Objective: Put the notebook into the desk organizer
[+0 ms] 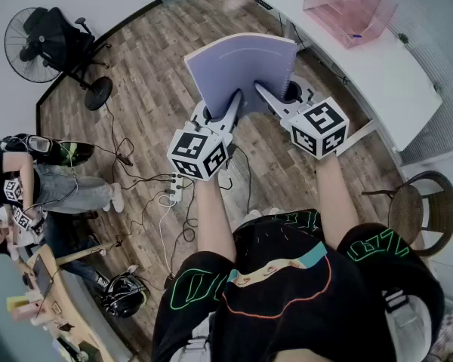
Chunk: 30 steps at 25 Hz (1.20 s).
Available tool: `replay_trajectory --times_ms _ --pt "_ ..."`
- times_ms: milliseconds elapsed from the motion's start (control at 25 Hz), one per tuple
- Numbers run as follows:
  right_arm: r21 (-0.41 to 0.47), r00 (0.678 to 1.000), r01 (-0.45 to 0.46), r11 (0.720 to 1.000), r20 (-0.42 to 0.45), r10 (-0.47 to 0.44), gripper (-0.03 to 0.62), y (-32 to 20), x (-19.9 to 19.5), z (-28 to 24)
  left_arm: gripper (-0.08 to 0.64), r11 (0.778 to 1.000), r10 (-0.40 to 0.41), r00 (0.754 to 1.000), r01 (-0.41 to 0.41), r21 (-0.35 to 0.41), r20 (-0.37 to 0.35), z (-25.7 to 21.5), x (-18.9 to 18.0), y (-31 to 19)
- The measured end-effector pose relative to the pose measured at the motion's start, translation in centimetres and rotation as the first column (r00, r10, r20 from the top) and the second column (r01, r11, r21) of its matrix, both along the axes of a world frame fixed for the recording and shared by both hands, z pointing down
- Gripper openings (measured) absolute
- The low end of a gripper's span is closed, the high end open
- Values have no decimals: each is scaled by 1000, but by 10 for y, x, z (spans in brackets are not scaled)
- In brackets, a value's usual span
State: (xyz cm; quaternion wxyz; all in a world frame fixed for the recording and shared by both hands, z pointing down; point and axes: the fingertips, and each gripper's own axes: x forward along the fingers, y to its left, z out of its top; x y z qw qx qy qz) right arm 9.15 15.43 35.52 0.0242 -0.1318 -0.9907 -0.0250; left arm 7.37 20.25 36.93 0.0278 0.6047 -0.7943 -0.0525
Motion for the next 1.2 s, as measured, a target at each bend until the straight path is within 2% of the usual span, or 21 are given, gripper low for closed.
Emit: replay_trajectory --times_ms 480,1200 --pt "18 1000 2 1000 3 -2 92 19 3 2 35 1000 8 1000 -8 5 3 2 3 19" --pt "100 1000 -10 995 -4 10 91 54 -2 -5 38 997 28 1000 -27 76 -10 -2 -4 51"
